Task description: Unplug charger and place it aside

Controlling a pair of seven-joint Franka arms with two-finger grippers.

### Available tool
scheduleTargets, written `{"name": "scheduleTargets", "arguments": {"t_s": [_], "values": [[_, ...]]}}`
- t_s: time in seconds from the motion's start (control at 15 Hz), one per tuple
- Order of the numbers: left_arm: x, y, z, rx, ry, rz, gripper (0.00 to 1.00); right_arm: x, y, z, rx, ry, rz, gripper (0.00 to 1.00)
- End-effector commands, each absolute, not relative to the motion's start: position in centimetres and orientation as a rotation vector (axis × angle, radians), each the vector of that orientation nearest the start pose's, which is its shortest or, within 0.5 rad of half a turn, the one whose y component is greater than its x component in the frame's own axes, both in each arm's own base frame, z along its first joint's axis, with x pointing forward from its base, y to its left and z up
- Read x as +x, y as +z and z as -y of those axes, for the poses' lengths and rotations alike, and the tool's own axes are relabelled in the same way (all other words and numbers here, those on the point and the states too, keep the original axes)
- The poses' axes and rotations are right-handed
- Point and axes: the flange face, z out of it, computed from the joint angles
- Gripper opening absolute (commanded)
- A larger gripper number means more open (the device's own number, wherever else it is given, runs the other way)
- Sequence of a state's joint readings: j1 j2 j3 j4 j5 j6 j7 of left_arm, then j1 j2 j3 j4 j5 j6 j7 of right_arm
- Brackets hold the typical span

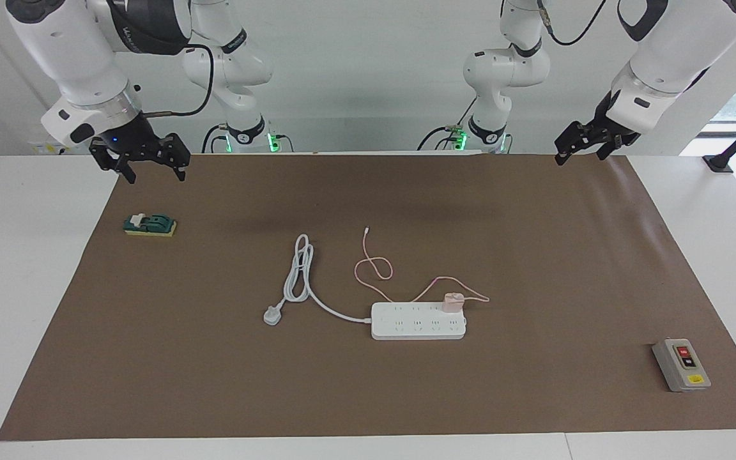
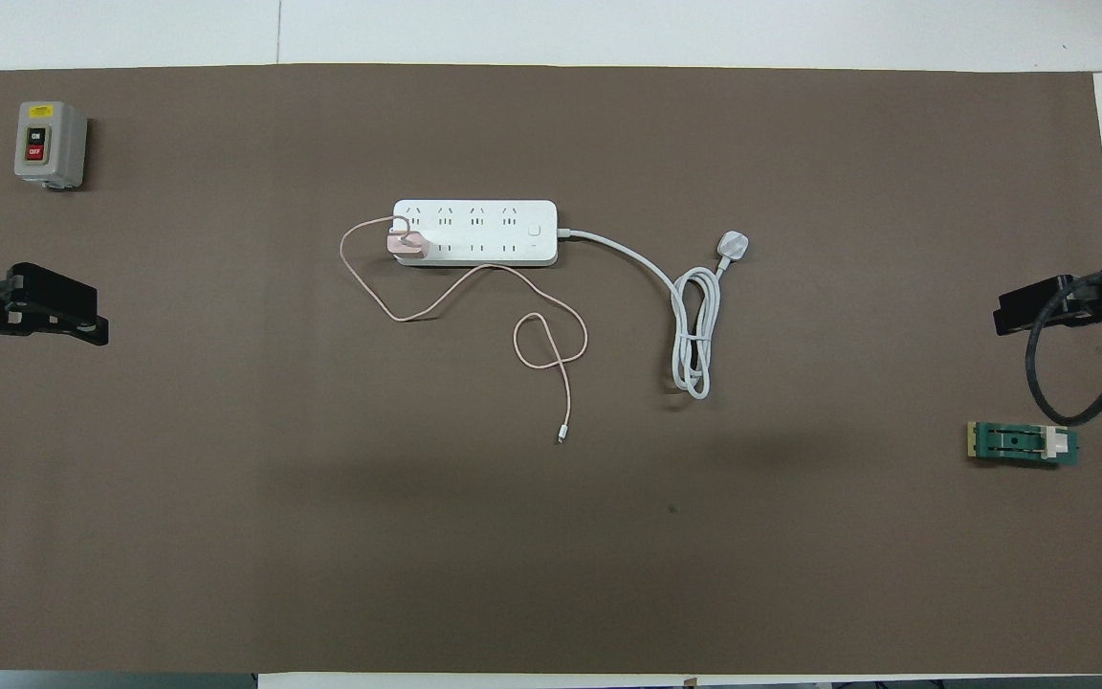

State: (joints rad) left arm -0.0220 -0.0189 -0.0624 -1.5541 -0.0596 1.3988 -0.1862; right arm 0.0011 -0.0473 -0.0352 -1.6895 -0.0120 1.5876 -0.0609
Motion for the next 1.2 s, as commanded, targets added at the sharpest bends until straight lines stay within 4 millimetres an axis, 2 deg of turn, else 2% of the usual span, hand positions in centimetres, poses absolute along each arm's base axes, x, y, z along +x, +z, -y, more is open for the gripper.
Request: {"name": "scheduleTargets", "arguments": {"t_s": [0.0, 0.2, 0.4, 0.53, 0.73, 0.87, 1.0, 1.13], "values": [[52.1, 62.8, 4.9, -3.162, 0.207, 0.141, 1.00, 53.4, 60.0, 1.9, -3.166, 0.054, -0.077, 1.00], [52.1, 62.8, 4.9, -3.162, 0.207, 0.141, 1.00, 53.5, 60.1, 1.8, -3.157, 0.039, -0.271, 1.00], [52.1, 62.8, 4.9, -3.162, 0.207, 0.141, 1.00, 53.4, 59.9, 0.9, -3.110, 0.045, -0.635, 1.00], [52.1, 62.8, 5.0, -3.164, 0.208, 0.141, 1.00, 53.5, 59.6, -1.0, -3.080, 0.046, -0.773, 1.00], [52.1, 62.8, 4.9, -3.162, 0.207, 0.141, 1.00, 53.9, 59.0, -1.7, -3.001, 0.064, -1.030, 1.00], [52.1, 62.8, 5.0, -3.164, 0.208, 0.141, 1.00, 54.6, 58.2, -2.8, -2.957, 0.080, -1.157, 1.00], [52.1, 62.8, 5.0, -3.164, 0.208, 0.141, 1.00, 55.9, 57.8, -3.1, -2.932, 0.100, -1.201, 1.00], [52.1, 62.8, 5.0, -3.164, 0.208, 0.141, 1.00, 57.2, 57.4, -3.7, -2.837, 0.134, -1.327, 1.00]]}}
